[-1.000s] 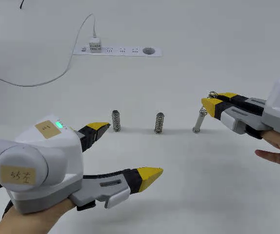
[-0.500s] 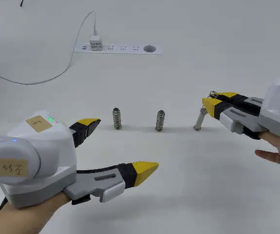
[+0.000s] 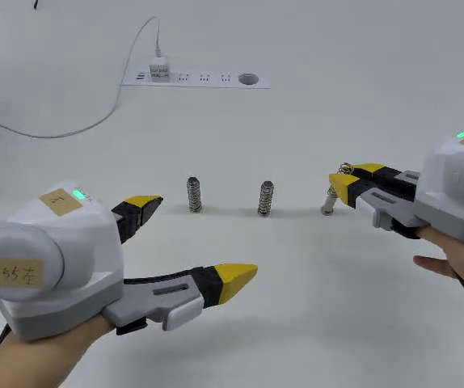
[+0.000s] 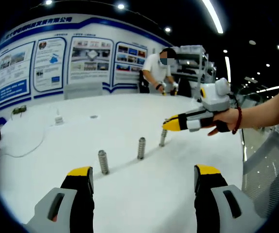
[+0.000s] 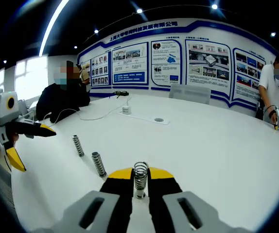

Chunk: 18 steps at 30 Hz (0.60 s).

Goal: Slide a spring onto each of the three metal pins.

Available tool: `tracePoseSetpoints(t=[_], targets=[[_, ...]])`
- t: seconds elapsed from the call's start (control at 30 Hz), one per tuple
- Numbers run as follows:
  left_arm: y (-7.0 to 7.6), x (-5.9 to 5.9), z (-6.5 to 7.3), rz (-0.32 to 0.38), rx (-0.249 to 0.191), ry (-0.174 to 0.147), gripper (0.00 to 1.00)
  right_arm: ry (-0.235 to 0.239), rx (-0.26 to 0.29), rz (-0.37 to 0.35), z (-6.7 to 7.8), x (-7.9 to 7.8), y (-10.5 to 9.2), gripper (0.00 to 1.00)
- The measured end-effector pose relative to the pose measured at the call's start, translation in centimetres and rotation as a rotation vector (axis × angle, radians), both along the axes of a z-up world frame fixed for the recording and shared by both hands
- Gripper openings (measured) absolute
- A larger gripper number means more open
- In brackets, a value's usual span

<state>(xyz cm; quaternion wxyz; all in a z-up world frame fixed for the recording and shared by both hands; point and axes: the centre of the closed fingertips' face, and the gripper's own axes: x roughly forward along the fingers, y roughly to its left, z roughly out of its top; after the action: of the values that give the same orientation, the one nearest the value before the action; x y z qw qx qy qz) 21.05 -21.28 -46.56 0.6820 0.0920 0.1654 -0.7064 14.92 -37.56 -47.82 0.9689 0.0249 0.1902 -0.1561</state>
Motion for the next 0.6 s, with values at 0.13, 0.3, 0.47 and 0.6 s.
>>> tracePoseSetpoints(t=[0.13,0.3,0.47,0.6], targets=[[0.0,0.2,0.1,0.004,-0.001,0.000,0.87,0.020,0.012,0.001,-0.9,0.1,0.2,0.12],[0.1,0.4,-0.2,0.012,0.007,0.002,0.87,0.045,0.016,-0.001,-1.8,0.1,0.3,0.12],[0.3,0.6,-0.4,0.017,0.015,0.003,0.86,0.067,0.020,-0.004,-2.6,0.0,0.2,0.12],[0.4,0.7,-0.6,0.021,0.021,0.003,0.86,0.074,0.027,-0.008,-3.1,-0.1,0.2,0.12]])
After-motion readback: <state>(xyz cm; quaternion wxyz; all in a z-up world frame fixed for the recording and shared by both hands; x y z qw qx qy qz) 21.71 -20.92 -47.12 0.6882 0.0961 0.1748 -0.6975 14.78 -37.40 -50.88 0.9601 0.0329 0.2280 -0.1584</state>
